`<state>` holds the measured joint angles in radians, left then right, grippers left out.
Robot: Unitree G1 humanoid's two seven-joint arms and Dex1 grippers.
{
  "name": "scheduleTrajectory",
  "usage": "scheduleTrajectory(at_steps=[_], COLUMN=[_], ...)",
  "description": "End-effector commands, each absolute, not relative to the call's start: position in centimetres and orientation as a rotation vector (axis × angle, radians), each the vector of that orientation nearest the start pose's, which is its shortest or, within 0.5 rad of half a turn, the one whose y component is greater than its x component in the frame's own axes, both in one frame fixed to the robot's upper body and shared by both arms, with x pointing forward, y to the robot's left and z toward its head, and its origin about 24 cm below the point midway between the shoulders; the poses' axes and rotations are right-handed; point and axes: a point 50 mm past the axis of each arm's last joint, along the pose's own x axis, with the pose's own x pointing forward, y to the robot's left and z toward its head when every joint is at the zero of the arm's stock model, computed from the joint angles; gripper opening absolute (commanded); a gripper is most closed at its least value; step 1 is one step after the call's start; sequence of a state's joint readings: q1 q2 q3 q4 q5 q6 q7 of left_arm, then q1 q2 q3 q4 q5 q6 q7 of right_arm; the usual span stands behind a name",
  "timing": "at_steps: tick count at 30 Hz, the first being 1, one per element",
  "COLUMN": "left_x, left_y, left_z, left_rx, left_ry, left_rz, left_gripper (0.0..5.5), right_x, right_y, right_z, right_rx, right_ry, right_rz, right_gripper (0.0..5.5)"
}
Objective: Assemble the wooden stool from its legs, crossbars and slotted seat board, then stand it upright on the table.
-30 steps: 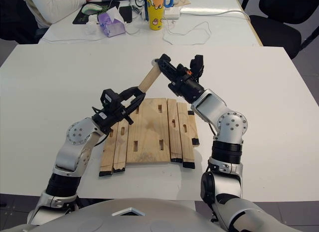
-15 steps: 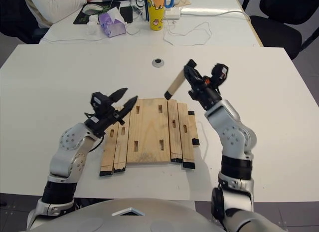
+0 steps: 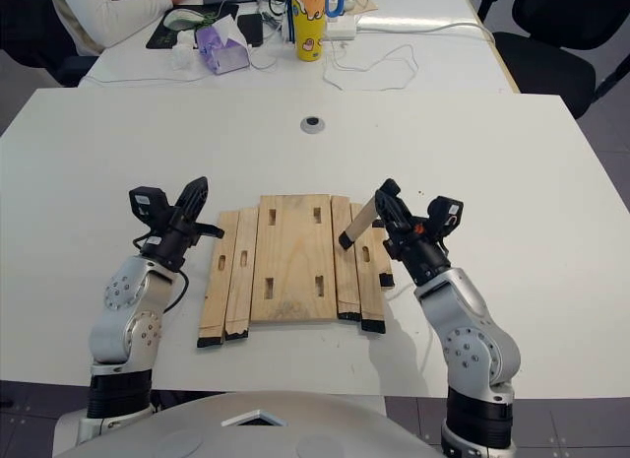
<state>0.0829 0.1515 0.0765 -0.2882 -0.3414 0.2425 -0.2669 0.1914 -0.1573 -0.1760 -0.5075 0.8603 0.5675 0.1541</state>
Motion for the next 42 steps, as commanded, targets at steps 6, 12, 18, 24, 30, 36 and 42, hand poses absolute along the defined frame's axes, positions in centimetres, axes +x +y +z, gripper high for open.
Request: scheduleTrajectory(at_steps=[6, 12, 18, 24, 30, 36, 42], left_x=[24.2, 24.8, 25.0, 24.8, 24.8, 24.9, 25.0], left_y=[18.3, 18.5, 18.8, 19.0, 18.8, 18.7, 18.6], left_z=[8.1, 8.5, 8.9, 9.0, 9.0, 9.1, 9.2], left_rx=[-0.139, -0.123, -0.106, -0.101, -0.103, -0.105, -0.103], left_ry=[0.012, 0.007, 0.012, 0.024, 0.02, 0.014, 0.008], left_rz=[-0.268, -0.301, -0.324, -0.332, -0.331, -0.331, -0.332], left_gripper=[0.0, 0.0, 0.0, 0.0, 0.0, 0.0, 0.0], right_x=[20.5, 20.8, 20.1, 19.3, 19.3, 19.6, 20.1], right_y=[-17.0, -16.8, -16.7, -16.1, -16.8, -17.1, -16.8], right_z=[7.6, 6.2, 5.0, 5.1, 4.6, 4.1, 4.0], right_rx=[0.632, 0.642, 0.628, 0.734, 0.724, 0.588, 0.423], right_ry=[0.071, 0.071, 0.103, 0.096, 0.133, 0.129, 0.051], right_rz=[0.206, 0.132, 0.056, 0.047, -0.006, -0.044, -0.032], right_gripper=[0.42, 0.42, 0.42, 0.42, 0.42, 0.42, 0.42])
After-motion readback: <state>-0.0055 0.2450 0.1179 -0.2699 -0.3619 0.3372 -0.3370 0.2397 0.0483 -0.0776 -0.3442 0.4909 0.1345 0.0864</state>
